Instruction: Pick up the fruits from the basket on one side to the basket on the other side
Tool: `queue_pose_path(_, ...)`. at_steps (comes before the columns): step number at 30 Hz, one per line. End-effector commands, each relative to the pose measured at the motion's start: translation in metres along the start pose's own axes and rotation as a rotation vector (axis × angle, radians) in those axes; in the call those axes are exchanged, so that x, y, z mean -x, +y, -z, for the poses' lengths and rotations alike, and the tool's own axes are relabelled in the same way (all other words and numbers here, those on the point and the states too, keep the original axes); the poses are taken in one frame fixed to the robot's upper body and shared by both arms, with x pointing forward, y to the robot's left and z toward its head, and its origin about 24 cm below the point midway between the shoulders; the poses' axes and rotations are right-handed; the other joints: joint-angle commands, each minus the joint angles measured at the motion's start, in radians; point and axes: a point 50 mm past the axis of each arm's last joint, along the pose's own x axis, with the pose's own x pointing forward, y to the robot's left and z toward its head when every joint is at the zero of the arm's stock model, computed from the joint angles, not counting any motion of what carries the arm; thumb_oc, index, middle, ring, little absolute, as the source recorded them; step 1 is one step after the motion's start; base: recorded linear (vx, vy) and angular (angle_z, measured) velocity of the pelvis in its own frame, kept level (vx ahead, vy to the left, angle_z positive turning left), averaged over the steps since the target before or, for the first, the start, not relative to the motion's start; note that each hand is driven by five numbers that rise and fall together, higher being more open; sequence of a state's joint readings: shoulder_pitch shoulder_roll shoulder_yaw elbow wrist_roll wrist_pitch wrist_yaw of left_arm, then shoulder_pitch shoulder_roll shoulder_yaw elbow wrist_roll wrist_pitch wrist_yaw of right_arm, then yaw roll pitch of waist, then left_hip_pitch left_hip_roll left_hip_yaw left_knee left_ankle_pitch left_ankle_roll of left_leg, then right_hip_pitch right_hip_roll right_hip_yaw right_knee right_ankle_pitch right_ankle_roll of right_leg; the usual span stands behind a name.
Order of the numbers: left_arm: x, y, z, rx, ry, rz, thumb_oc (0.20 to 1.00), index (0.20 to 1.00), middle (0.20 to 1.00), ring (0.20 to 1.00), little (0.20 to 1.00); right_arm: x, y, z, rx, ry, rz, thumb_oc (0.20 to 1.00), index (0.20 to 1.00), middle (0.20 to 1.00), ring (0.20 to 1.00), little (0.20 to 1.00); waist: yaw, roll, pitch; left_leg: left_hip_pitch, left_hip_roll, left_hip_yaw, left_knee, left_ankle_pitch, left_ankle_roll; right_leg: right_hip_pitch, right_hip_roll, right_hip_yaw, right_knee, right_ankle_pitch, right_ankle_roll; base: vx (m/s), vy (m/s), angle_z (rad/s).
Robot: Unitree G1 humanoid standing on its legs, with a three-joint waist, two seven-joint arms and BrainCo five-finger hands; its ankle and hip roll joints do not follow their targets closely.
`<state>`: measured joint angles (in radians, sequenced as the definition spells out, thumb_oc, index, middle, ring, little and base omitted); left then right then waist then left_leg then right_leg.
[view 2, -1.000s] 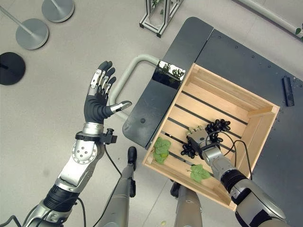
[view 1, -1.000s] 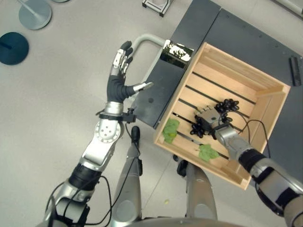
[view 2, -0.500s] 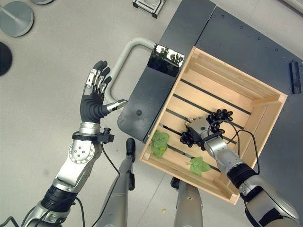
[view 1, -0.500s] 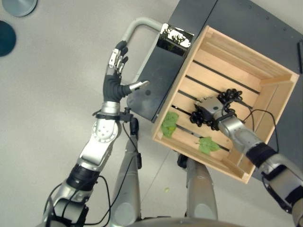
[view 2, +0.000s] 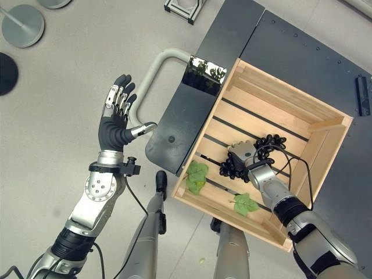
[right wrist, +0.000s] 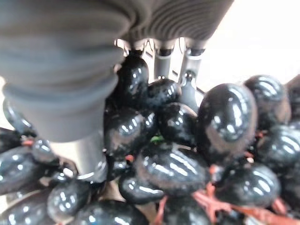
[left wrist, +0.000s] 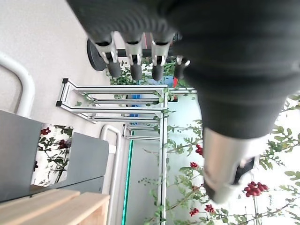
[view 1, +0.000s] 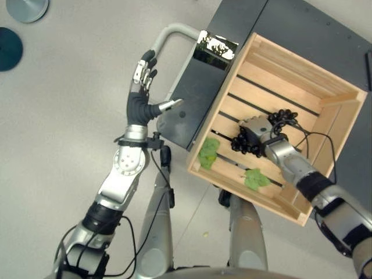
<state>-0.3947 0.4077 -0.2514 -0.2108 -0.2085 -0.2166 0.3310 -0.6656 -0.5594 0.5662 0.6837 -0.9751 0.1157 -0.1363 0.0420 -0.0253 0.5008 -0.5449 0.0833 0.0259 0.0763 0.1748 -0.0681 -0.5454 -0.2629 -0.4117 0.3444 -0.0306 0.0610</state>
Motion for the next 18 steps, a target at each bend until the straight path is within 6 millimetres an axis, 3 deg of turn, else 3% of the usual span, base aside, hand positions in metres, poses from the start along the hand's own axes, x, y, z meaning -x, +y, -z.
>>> queue_pose_path(1, -0.003, 0.005, -0.025, 0.026, -0.134, -0.033, 1.000, 1.000, 1.000, 1.000, 1.000, 0.005, 0.015, 0.009, -0.119, 0.092, -0.009, 0.200, 0.200, 0.200, 0.200, 0.200, 0.000, 0.022, 0.019, 0.124, -0.009, 0.006, 0.025, -0.124, -0.016, 0.133, -0.022, -0.002, -0.123, 0.051, 0.108, 0.00, 0.000, 0.00)
queue_pose_path(7, 0.004, 0.012, -0.018, 0.042, -0.088, -0.043, 1.000, 1.000, 1.000, 1.000, 1.000, 0.010, 0.012, 0.018, -0.398, 0.192, 0.107, 0.200, 0.200, 0.200, 0.200, 0.200, -0.009, 0.028, 0.019, 0.225, -0.011, 0.016, 0.003, -0.122, -0.011, 0.241, -0.023, -0.004, -0.162, 0.067, 0.111, 0.00, 0.006, 0.00)
queue_pose_path(9, 0.007, 0.016, -0.015, 0.034, -0.069, -0.050, 1.000, 1.000, 1.000, 1.000, 1.000, 0.021, 0.017, 0.025, -0.468, 0.214, 0.137, 0.200, 0.200, 0.200, 0.200, 0.200, -0.017, 0.022, 0.019, 0.253, -0.011, 0.022, -0.004, -0.123, -0.011, 0.269, -0.018, -0.003, -0.176, 0.071, 0.112, 0.04, -0.016, -0.04)
queue_pose_path(10, 0.010, 0.015, -0.008, 0.034, -0.039, -0.016, 1.000, 1.000, 1.000, 1.000, 1.000, 0.028, 0.031, 0.040, -0.587, 0.309, 0.173, 0.200, 0.200, 0.200, 0.200, 0.200, -0.017, 0.018, 0.002, 0.289, -0.010, 0.025, -0.017, -0.122, -0.010, 0.318, -0.011, -0.009, -0.207, 0.076, 0.114, 0.12, -0.090, -0.06)
queue_pose_path(11, 0.015, 0.018, -0.002, 0.019, -0.006, 0.008, 1.000, 1.000, 1.000, 1.000, 1.000, 0.034, 0.033, 0.043, -0.699, 0.334, 0.228, 0.200, 0.200, 0.200, 0.200, 0.200, -0.019, 0.008, -0.031, 0.323, -0.008, 0.029, -0.033, -0.124, -0.011, 0.355, -0.002, -0.007, -0.235, 0.075, 0.116, 0.12, -0.090, -0.04)
queue_pose_path(12, 0.015, 0.018, -0.002, 0.020, -0.006, 0.009, 1.000, 1.000, 1.000, 1.000, 1.000, 0.034, 0.034, 0.043, -0.700, 0.334, 0.228, 0.200, 0.200, 0.200, 0.200, 0.200, -0.019, 0.007, -0.032, 0.321, -0.010, 0.028, -0.035, -0.119, -0.010, 0.354, -0.002, -0.008, -0.239, 0.080, 0.115, 0.18, -0.111, -0.04)
queue_pose_path(13, 0.020, 0.022, 0.005, 0.010, 0.033, 0.026, 1.000, 1.000, 1.000, 1.000, 1.000, 0.035, 0.025, 0.038, -0.806, 0.326, 0.305, 0.200, 0.200, 0.200, 0.200, 0.200, -0.018, -0.007, -0.070, 0.355, -0.009, 0.036, -0.054, -0.123, -0.010, 0.389, 0.009, -0.006, -0.263, 0.078, 0.117, 0.09, -0.054, -0.03)
queue_pose_path(15, 0.022, 0.024, 0.007, 0.004, 0.048, 0.028, 1.000, 1.000, 1.000, 1.000, 1.000, 0.037, 0.025, 0.036, -0.842, 0.324, 0.324, 0.200, 0.200, 0.200, 0.200, 0.200, -0.016, -0.013, -0.087, 0.370, -0.010, 0.039, -0.062, -0.123, -0.009, 0.405, 0.014, -0.006, -0.276, 0.079, 0.117, 0.11, -0.057, -0.07)
queue_pose_path(18, 0.033, 0.030, 0.018, 0.007, 0.116, 0.016, 1.000, 1.000, 1.000, 1.000, 1.000, 0.051, 0.002, 0.041, -0.988, 0.280, 0.474, 0.200, 0.200, 0.200, 0.200, 0.200, -0.018, -0.033, -0.150, 0.423, -0.007, 0.053, -0.097, -0.120, -0.009, 0.452, 0.028, -0.005, -0.312, 0.084, 0.117, 0.14, -0.029, -0.12)
